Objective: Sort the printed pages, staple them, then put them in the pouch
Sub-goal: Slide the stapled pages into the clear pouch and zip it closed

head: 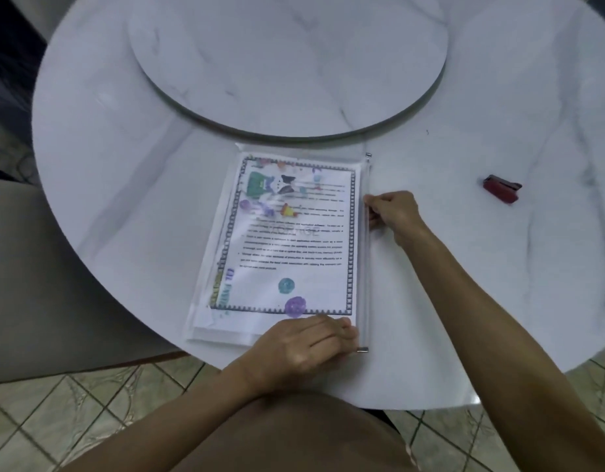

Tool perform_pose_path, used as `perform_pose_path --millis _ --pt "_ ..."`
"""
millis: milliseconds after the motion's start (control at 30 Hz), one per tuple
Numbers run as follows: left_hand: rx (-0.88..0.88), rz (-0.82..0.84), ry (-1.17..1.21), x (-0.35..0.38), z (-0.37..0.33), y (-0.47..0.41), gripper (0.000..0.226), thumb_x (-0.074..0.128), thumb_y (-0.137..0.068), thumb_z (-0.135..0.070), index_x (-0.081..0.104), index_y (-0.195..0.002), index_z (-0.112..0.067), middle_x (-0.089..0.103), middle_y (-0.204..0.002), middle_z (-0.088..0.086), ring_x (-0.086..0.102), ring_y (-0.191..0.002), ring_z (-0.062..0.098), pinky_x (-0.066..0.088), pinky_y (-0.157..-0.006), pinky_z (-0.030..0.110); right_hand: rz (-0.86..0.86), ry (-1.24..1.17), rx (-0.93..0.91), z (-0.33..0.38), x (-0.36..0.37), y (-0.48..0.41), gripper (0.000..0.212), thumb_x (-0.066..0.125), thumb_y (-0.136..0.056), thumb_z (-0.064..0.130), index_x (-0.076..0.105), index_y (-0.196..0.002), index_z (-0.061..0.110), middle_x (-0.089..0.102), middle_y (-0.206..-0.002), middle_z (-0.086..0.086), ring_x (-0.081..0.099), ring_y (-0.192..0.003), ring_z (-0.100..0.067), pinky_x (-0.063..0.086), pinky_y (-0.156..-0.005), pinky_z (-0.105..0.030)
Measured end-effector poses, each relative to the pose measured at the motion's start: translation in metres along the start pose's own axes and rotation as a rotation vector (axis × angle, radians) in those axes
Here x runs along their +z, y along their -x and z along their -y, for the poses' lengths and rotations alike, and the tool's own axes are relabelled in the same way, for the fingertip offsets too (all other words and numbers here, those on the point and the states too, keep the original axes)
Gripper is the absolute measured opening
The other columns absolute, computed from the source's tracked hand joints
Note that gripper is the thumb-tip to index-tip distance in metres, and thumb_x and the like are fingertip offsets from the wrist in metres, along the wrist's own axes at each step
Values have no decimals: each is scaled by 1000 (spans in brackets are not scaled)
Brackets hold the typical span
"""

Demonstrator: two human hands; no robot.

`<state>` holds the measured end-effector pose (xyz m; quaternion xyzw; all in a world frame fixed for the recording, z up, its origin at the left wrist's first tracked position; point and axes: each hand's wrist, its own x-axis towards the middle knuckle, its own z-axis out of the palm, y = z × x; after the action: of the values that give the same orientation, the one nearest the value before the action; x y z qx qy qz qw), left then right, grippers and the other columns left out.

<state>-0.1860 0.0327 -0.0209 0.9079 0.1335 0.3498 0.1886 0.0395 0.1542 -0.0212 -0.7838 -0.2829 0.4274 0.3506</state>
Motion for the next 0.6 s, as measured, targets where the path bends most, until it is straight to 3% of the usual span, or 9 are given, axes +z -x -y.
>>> perform_pose_path --millis 167,233,333,433,533,600 --pt "11 -20 -21 -3 -7 -7 9 70 -81 -8 73 -86 -1 73 -95 8 69 -93 18 54 -79 29 -75 47 -18 21 -9 -24 13 65 -85 13 61 -76 5 55 -60 -2 54 -40 -7 44 -38 -11" --pt "0 -36 -42 -4 -8 -10 7 71 -81 -7 74 -83 -1 73 -94 7 69 -91 17 54 -79 27 -98 54 -20 26 -10 -33 24 64 -86 13 56 -65 6 55 -60 -2 53 -50 -12 48 -46 -13" --pt "-18 -45 -61 -5 -9 -13 6 71 -81 -6 74 -80 -1 73 -91 7 69 -89 15 54 -78 25 -144 7 -7 32 -11 -45 32 65 -85 13 50 -57 10 54 -60 -4 52 -51 -13 52 -60 -25" --pt "-13 -32 -60 -4 -9 -16 4 72 -80 -5 73 -78 -2 73 -89 6 69 -89 16 54 -78 26 -178 -36 -2 33 -11 -51 32 65 -86 16 51 -58 11 55 -62 -3 53 -52 -13 52 -59 -23" --pt "-29 33 -40 4 -6 -15 8 68 -84 -8 70 -76 -5 71 -88 5 68 -89 16 53 -77 27 -184 -10 -18 23 -10 -50 16 63 -87 16 62 -74 7 55 -62 0 51 -50 -10 47 -46 -14" --pt "-64 120 0 12 -1 -10 10 65 -87 -14 69 -81 -7 70 -92 4 66 -93 16 51 -81 27 -191 27 -42 15 -11 -49 10 62 -86 12 68 -90 6 56 -62 -1 52 -48 -9 46 -46 -16"
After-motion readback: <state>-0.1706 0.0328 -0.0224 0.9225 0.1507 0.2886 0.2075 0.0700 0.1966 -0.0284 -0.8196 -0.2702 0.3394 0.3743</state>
